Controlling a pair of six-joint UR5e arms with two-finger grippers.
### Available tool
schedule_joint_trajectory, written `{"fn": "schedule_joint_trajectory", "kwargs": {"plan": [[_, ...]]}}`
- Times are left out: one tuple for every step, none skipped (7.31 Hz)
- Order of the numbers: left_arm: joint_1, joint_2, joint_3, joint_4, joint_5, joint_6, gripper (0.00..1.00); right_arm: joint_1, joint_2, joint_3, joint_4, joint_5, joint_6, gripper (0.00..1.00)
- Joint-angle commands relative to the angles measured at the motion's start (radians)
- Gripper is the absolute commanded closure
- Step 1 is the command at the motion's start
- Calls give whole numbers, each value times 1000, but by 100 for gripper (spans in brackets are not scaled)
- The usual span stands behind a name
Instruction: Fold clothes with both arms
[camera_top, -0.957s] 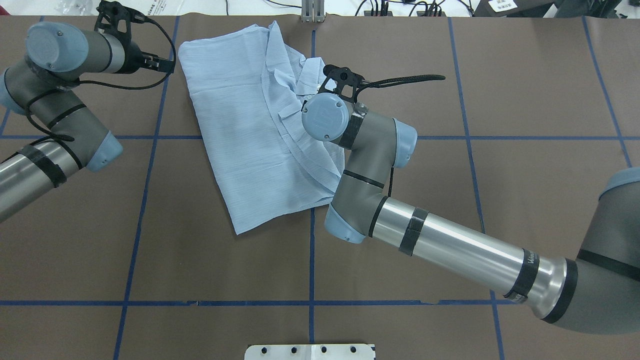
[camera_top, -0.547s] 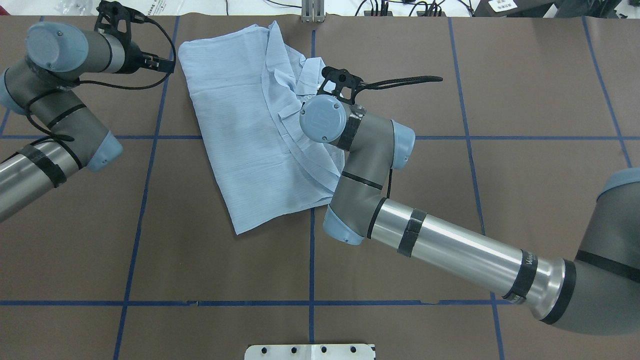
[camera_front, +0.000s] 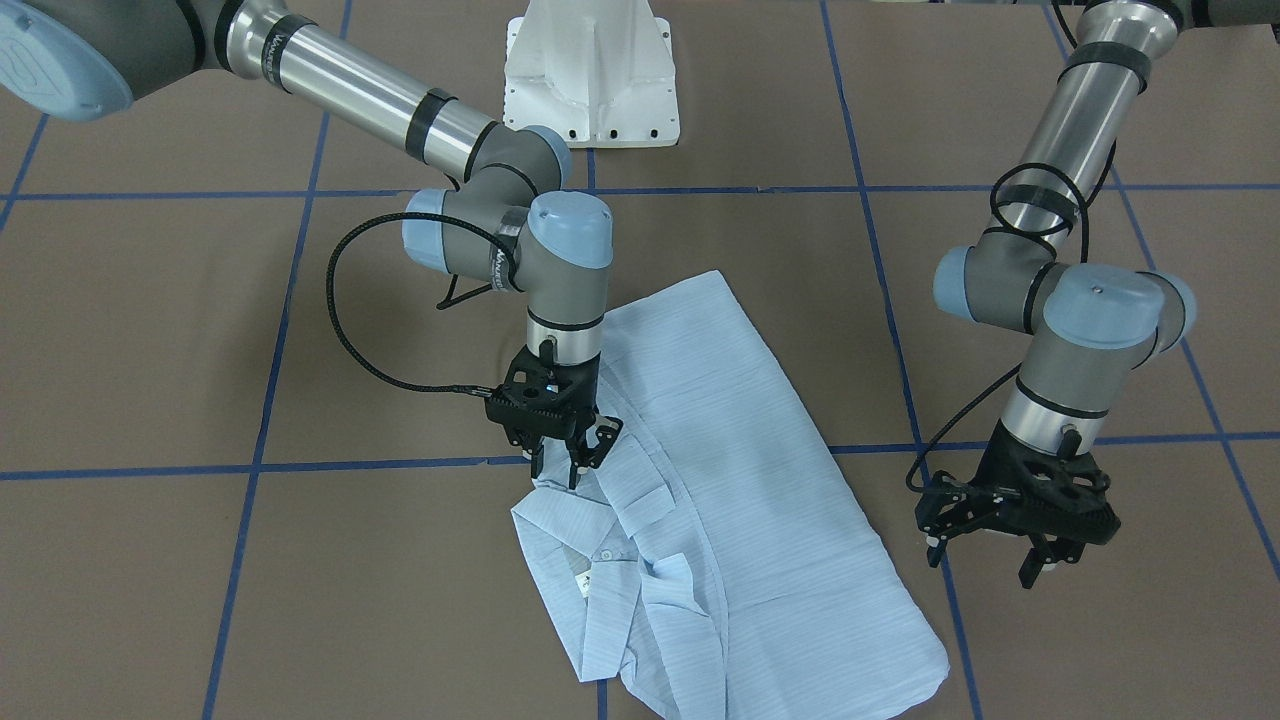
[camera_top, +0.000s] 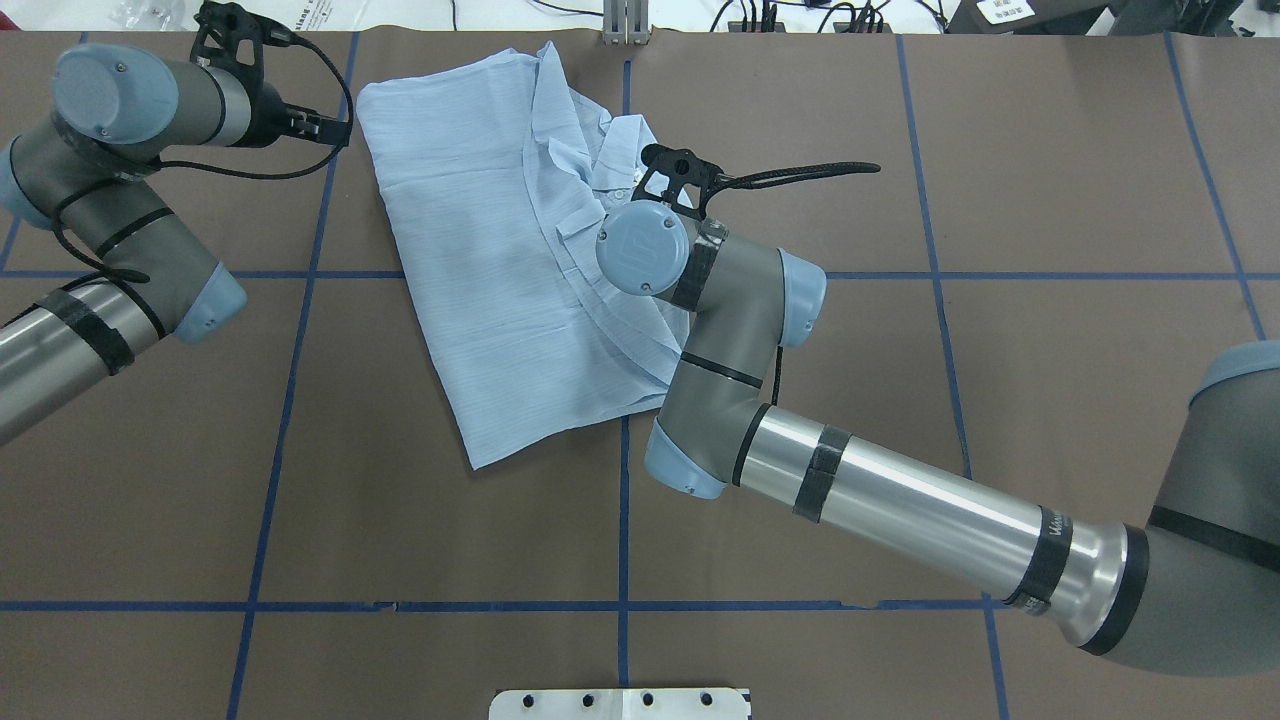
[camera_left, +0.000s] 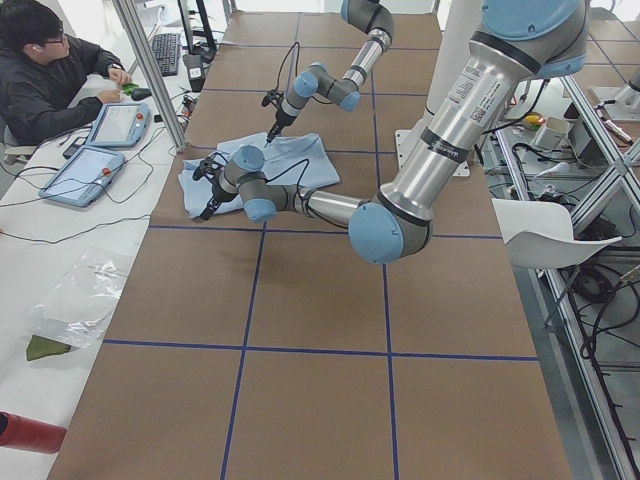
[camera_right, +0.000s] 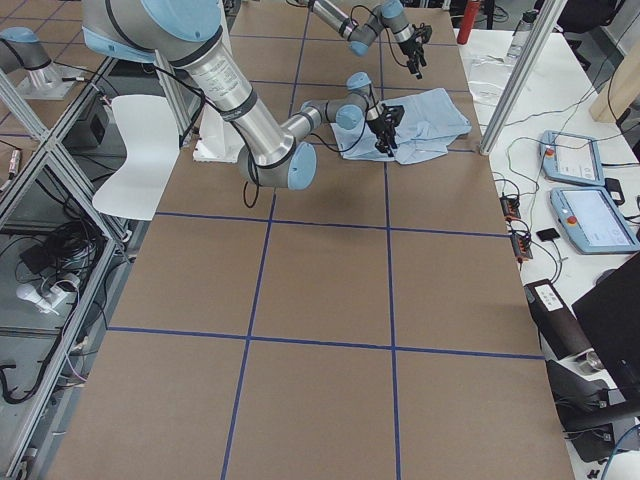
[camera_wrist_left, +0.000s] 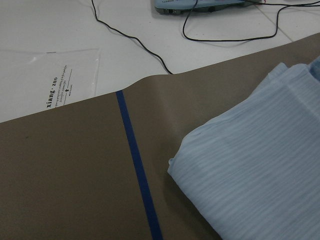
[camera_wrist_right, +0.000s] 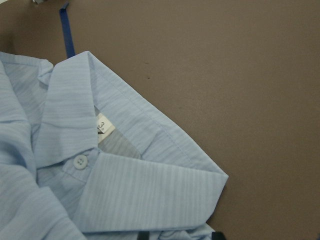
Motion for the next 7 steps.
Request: {"fn": "schedule_joint_trajectory", "kwargs": {"plan": [[0,0,0,0,0,0,0,-9,-1,-1,0,-6,1,55],[0,0,0,0,0,0,0,-14,-3,-2,0,-8,1,60],[-1,0,0,0,0,0,0,-18,-3,-2,-2,-8,2,66],[-1,0,0,0,0,0,0,-18,2,-1,-31,-6,5,85],[0,0,0,0,0,0,0,-18,3,-1,-37,-6,19,100],[0,0,0,0,0,0,0,-18,3,3,-45,-6,18,100],[0,0,0,0,0,-1,0,-18,2,10,-51,-5,17,100]]}}
